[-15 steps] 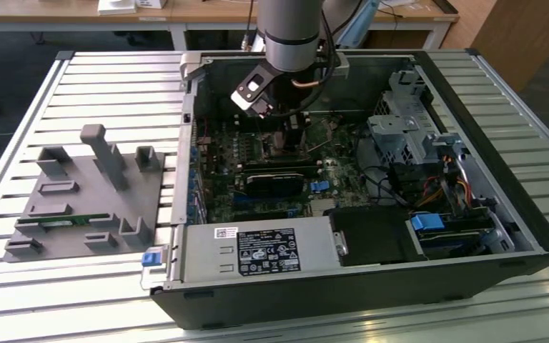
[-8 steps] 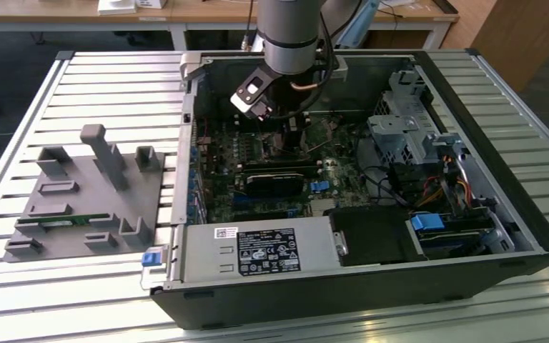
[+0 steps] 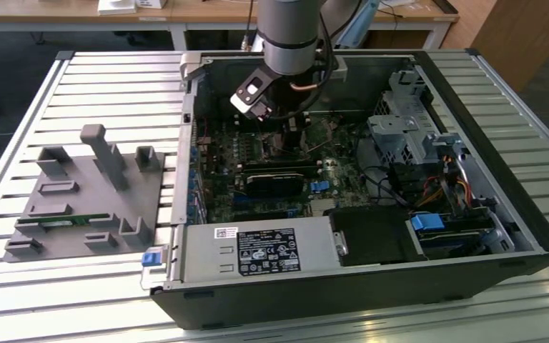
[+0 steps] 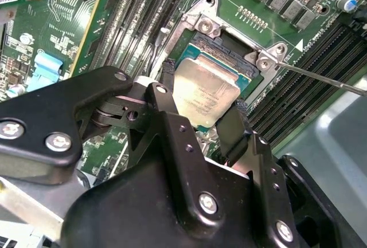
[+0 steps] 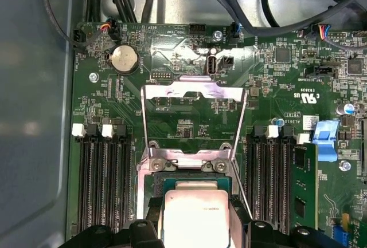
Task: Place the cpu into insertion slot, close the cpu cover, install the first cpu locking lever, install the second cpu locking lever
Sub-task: 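Place the cpu into insertion slot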
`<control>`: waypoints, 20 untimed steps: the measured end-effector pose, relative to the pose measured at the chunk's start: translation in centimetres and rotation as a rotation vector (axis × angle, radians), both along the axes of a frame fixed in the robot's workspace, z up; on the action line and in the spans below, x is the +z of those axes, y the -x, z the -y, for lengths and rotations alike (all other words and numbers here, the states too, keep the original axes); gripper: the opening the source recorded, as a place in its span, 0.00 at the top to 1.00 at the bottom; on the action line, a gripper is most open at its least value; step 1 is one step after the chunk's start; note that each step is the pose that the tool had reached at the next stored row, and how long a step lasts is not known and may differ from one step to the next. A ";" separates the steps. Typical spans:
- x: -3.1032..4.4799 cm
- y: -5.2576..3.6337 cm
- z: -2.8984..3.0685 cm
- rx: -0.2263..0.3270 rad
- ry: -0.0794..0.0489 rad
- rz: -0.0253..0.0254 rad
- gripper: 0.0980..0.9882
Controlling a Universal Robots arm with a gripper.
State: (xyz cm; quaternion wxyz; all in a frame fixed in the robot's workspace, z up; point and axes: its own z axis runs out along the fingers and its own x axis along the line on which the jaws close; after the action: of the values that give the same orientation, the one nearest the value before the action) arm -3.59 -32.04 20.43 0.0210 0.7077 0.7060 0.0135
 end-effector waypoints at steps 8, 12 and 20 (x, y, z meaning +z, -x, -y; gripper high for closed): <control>-0.46 0.03 -0.21 0.000 0.000 -0.0006 0.50; -0.59 0.03 -0.26 0.001 0.000 -0.0006 0.50; -0.87 0.09 -0.31 0.001 0.002 -0.0007 0.50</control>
State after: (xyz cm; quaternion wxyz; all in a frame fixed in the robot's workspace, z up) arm -3.67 -31.74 19.57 0.0213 0.7074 0.7064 0.0127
